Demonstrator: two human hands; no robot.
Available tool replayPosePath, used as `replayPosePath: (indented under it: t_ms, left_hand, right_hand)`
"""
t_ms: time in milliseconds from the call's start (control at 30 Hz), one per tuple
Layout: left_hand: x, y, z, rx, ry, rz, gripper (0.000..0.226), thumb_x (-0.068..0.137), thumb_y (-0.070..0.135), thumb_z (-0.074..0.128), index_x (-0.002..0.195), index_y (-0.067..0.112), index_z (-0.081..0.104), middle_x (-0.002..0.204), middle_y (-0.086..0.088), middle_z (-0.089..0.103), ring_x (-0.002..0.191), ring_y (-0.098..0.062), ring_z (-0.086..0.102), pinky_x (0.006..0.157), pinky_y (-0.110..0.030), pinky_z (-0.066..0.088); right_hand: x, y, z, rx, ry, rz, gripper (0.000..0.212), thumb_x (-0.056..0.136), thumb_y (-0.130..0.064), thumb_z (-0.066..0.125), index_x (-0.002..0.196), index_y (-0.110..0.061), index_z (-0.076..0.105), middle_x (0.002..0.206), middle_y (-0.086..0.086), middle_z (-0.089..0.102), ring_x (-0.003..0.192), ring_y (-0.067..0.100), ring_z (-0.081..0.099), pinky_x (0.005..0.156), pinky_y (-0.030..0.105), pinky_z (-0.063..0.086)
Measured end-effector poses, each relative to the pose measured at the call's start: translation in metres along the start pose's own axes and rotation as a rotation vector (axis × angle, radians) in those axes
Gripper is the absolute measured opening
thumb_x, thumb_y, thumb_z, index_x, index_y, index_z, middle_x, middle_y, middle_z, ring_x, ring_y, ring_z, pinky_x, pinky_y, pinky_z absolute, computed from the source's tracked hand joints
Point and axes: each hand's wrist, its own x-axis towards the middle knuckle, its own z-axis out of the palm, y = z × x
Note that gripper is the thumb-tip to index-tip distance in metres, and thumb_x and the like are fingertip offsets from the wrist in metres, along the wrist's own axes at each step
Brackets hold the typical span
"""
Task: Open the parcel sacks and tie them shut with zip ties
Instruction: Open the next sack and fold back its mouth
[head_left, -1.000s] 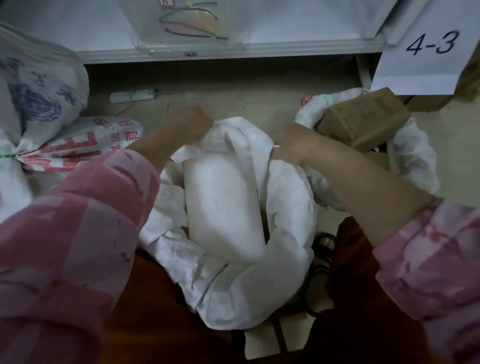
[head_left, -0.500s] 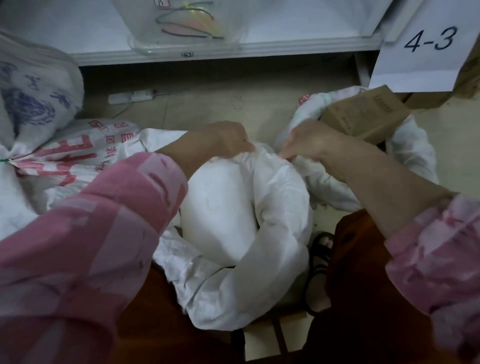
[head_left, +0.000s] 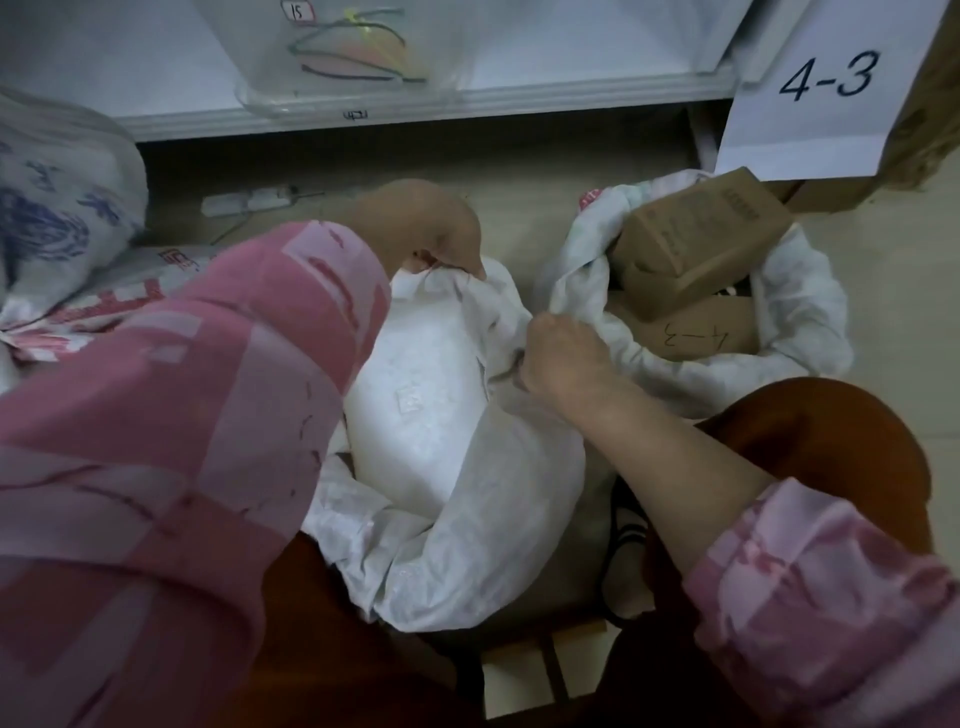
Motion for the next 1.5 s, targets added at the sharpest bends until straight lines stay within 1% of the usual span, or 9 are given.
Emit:
replayPosePath:
  t_ms: [100,200,400,633,733,867,1333,1433,1500]
  left_hand:
    - [-0.001,-0.003,-0.004,-0.035,0.274,-0.005,0.031,0.092,0.033,0.058,0.097,0.002,0.062,0.074,-0.007,0.057,0.064,-0.021,0.055,0.058,-0.029,0.045]
    - [-0.010,0.000,0.007,0.031,0.541,0.186,0.043,0.088,0.027,0.064,0.128,0.016,0.055,0.122,-0.005,0.057,0.110,-0.026,0.055,0.087,-0.033,0.043]
    - [-0.001,-0.018,0.053,0.109,0.527,0.373,0.037,0.087,0.006,0.058,0.122,0.017,0.061,0.123,-0.007,0.058,0.105,-0.029,0.058,0.086,-0.040,0.049]
    - [0.006,-0.016,0.033,0.042,0.282,0.215,0.026,0.092,0.014,0.045,0.107,0.010,0.066,0.114,-0.007,0.061,0.098,-0.024,0.056,0.078,-0.029,0.040]
    - [0.014,-0.008,0.021,-0.052,0.086,0.116,0.027,0.093,0.010,0.038,0.072,0.007,0.054,0.079,-0.010,0.055,0.063,-0.017,0.048,0.057,-0.025,0.038]
    - [0.021,0.008,0.011,0.031,0.051,0.031,0.028,0.100,0.014,0.035,0.101,0.000,0.059,0.092,-0.010,0.051,0.076,-0.019,0.048,0.059,-0.023,0.037]
    - [0.014,-0.005,0.004,-0.358,-0.023,0.001,0.016,0.077,0.000,0.044,0.064,0.009,0.044,0.057,-0.007,0.036,0.043,-0.017,0.029,0.045,-0.024,0.024]
    - [0.012,-0.008,0.008,-0.347,0.206,0.103,0.011,0.086,0.016,0.058,0.096,0.011,0.059,0.092,-0.009,0.058,0.074,-0.018,0.057,0.062,-0.027,0.045]
    - [0.008,-0.016,0.024,-0.244,0.391,0.105,0.053,0.081,0.027,0.071,0.128,0.015,0.050,0.129,-0.007,0.051,0.112,-0.022,0.053,0.090,-0.032,0.046]
  right_hand:
    - [0.013,0.014,-0.003,0.208,-0.011,0.031,0.013,0.089,-0.008,0.050,0.076,-0.005,0.051,0.078,0.012,0.057,0.070,0.024,0.057,0.057,0.028,0.036]
    - [0.016,0.028,-0.015,0.576,-0.160,0.097,0.012,0.089,-0.001,0.052,0.080,-0.001,0.058,0.067,0.013,0.054,0.048,0.017,0.048,0.042,0.020,0.040]
    - [0.018,0.044,-0.020,0.897,-0.248,0.101,0.026,0.089,0.010,0.048,0.071,-0.007,0.058,0.037,-0.004,0.049,0.028,0.003,0.036,0.031,0.012,0.029]
    - [0.023,0.074,-0.012,1.148,-0.480,-0.023,0.027,0.091,0.010,0.047,0.075,-0.007,0.060,0.051,-0.007,0.057,0.039,0.001,0.043,0.039,0.012,0.029]
    - [0.030,0.075,-0.015,0.949,-0.416,0.037,0.011,0.087,0.003,0.059,0.079,-0.004,0.063,0.062,0.003,0.059,0.049,0.010,0.050,0.046,0.021,0.037]
    - [0.028,0.043,-0.040,0.099,0.141,0.001,0.005,0.088,-0.011,0.060,0.089,-0.006,0.060,0.085,0.007,0.054,0.084,0.027,0.059,0.067,0.030,0.045]
    - [0.048,-0.019,-0.006,0.061,0.304,-0.134,0.025,0.098,-0.010,0.043,0.113,-0.001,0.061,0.118,0.020,0.056,0.106,0.032,0.058,0.078,0.033,0.042]
    - [0.063,-0.002,-0.011,0.161,0.223,-0.047,0.023,0.094,-0.006,0.045,0.107,0.003,0.062,0.115,0.021,0.060,0.107,0.035,0.057,0.076,0.032,0.042]
    - [0.072,0.007,-0.010,0.231,0.183,-0.003,0.022,0.094,-0.007,0.046,0.103,0.001,0.065,0.113,0.018,0.063,0.109,0.033,0.057,0.075,0.029,0.039]
